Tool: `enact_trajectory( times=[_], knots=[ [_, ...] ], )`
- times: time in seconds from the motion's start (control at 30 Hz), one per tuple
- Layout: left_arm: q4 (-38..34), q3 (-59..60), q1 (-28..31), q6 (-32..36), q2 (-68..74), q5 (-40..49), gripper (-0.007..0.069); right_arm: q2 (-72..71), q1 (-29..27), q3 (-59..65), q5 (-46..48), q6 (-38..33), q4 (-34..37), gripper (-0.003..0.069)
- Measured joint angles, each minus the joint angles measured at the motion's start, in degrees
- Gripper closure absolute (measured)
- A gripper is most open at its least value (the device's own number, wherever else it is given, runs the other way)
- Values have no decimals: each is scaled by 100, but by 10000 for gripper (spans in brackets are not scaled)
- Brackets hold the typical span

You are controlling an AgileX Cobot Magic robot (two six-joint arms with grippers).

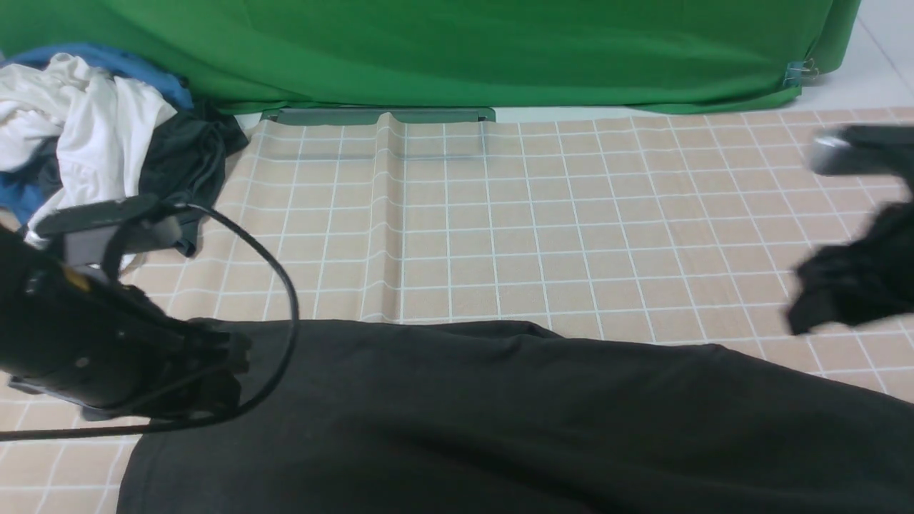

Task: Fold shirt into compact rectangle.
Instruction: 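Pull the folded dark garment lengthwise by its ends to straighten it flat on the table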

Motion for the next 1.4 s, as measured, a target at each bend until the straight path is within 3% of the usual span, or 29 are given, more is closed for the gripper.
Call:
enact_trajectory(
  times=[0.07, 0.17, 0.37, 0.63, 0.73, 0.83, 0.87, 0.97, 1.4],
  knots=[
    [-5, 0, 0, 29, 298, 27, 552, 305, 508, -208, -246, -254, 40, 190],
    [67, 6, 0, 49, 614, 70, 603, 819, 1020, -518, -416, -560, 55, 173],
    [109, 6, 0, 75, 863, 113, 610, 1983, 1653, -1373, -483, -1083, 50, 108],
    [199, 6, 0, 108, 863, 116, 609, 2896, 2025, -2086, -347, -1476, 26, 107],
    [222, 6, 0, 113, 863, 116, 607, 3003, 2104, -2111, -186, -1680, 11, 167],
    [222, 6, 0, 113, 863, 43, 606, 3037, 2162, -2149, -79, -1797, -31, 380],
    [222, 6, 0, 113, 863, 9, 606, 3037, 2167, -2167, -65, -1797, -39, 484],
    [222, 6, 0, 113, 863, -45, 606, 3005, 2174, -2260, -27, -1793, -69, 594],
    [241, 6, 0, 119, 863, 17, 606, 2933, 2174, -2663, -479, -1785, -600, 602]
  ],
)
